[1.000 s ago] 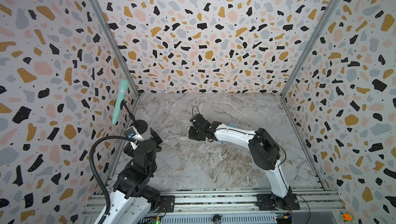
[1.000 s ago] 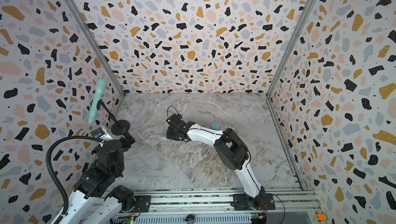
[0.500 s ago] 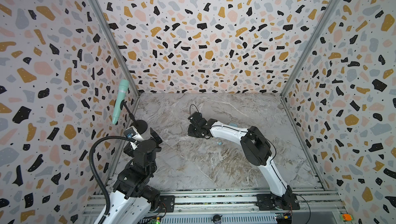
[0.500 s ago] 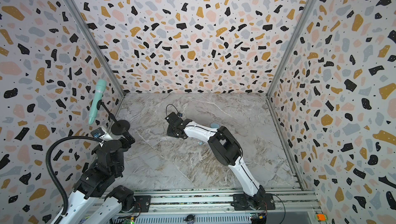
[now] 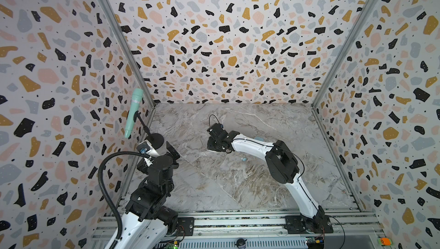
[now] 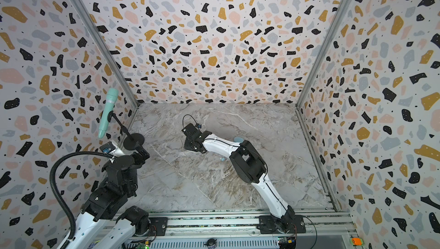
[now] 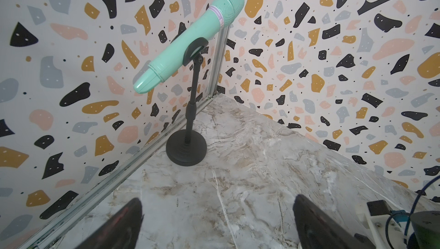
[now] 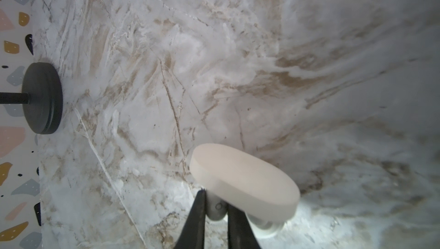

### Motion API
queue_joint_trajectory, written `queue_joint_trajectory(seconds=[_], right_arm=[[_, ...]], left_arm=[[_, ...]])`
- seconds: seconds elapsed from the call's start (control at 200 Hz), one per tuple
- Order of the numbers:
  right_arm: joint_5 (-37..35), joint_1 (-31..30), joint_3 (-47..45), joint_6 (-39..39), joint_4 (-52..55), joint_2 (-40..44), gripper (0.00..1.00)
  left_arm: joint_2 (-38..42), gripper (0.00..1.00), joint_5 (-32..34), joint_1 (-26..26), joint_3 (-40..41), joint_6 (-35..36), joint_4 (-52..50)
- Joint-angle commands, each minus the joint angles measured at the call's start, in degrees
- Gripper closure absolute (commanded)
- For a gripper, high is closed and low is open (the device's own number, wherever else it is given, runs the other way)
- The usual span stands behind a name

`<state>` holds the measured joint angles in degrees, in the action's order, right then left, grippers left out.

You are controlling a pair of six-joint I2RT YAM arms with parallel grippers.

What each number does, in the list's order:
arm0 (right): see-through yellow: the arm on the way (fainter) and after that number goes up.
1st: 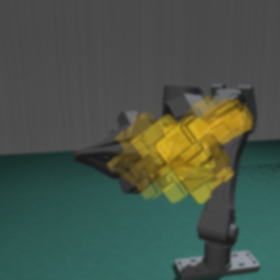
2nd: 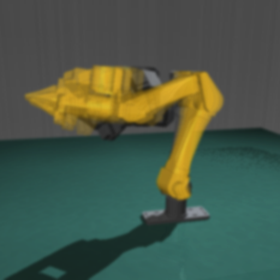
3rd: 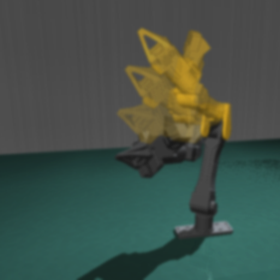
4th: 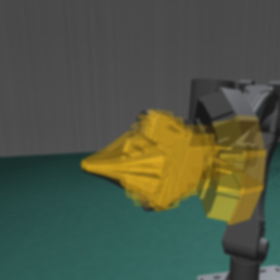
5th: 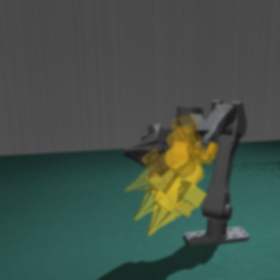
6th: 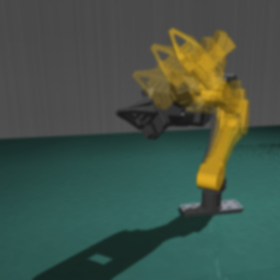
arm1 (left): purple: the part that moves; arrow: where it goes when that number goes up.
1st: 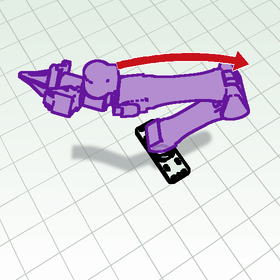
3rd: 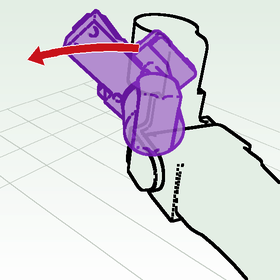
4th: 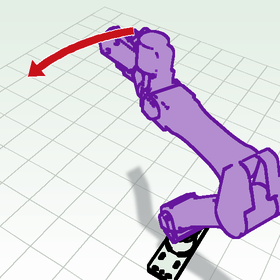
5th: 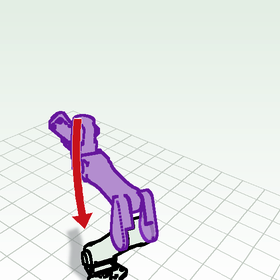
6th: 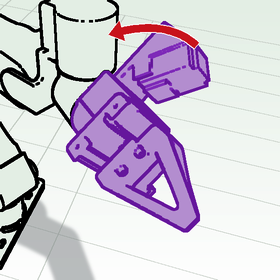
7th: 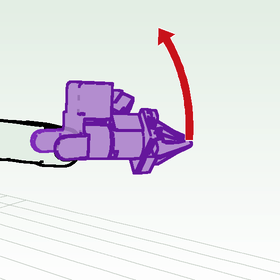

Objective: Insert wireless bluetooth earbuds into charging case
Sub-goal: Move the charging case to the center of the table.

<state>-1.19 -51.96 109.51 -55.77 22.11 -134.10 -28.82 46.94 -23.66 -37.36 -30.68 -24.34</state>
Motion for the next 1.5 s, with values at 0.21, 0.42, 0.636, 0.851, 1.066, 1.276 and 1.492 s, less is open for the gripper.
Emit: queue_joint_trajectory(seconds=[0.21,0.42,0.636,0.851,1.066,1.276,1.492], right_arm=[[-1.2,0.4,3.0,-0.3,2.7,-1.1,0.86],[-1.6,-0.1,1.7,-0.5,2.9,-0.3,0.85],[-1.5,-0.2,0.7,-0.3,3.4,0.7,0.85],[-1.0,-0.4,-0.3,0.8,3.4,1.7,0.85],[-0.4,-0.9,-1.5,1.8,3.7,3.2,0.85],[-0.3,-1.4,-4.5,2.5,3.0,5.5,0.85],[-0.6,-1.6,-7.1,2.9,2.9,7.6,0.85]], left_arm=[[0.4,0.00,-0.3,0.6,0.8,0.9,2.1],[0.4,0.00,-0.4,0.7,0.8,0.9,2.2],[0.3,0.00,-0.6,0.7,0.8,0.9,2.1],[0.3,0.00,-0.8,0.7,0.8,0.7,1.8],[0.1,0.00,-0.6,0.7,0.7,0.6,1.8],[-0.1,0.00,-0.5,0.7,0.6,0.6,1.8],[-0.1,0.00,-0.5,0.6,0.7,0.6,1.8]])
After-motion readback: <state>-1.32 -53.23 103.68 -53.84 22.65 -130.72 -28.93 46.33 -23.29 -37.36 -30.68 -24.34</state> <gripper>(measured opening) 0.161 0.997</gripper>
